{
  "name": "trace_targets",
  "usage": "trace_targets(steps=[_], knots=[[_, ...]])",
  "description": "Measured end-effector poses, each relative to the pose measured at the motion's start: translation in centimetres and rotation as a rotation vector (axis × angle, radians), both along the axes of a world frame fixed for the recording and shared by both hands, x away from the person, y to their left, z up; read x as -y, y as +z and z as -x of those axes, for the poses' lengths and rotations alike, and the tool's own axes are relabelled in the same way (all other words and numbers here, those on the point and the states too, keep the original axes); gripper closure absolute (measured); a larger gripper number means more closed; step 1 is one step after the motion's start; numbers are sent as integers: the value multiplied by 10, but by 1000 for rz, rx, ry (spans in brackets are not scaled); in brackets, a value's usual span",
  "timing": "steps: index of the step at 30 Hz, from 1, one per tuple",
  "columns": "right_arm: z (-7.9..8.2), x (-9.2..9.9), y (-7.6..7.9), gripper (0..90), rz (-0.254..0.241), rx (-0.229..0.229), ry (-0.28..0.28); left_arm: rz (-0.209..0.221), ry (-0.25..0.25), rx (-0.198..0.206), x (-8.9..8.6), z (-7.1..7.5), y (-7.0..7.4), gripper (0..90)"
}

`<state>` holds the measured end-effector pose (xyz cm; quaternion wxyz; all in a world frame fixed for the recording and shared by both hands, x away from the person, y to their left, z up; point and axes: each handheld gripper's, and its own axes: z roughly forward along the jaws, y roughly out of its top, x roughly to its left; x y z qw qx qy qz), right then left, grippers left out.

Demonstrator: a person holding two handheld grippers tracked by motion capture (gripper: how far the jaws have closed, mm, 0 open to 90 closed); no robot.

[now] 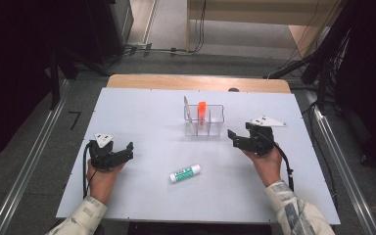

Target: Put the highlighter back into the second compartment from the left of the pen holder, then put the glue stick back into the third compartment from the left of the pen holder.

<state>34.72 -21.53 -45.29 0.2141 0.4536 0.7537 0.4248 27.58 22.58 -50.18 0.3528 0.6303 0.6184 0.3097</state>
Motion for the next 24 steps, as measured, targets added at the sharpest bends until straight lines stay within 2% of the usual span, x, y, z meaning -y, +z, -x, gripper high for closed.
trace_targets(steps=[3, 11, 24], knots=[[2, 5, -3, 203, 14, -8, -10, 2, 0, 1, 0, 0, 1, 141], [5, 12, -6, 187, 29, 4, -23, 8, -7, 1, 0, 0, 0, 141], [19, 29, -5, 175, 31, 19, -39, 32, -42, 24, 7, 6, 4, 124]])
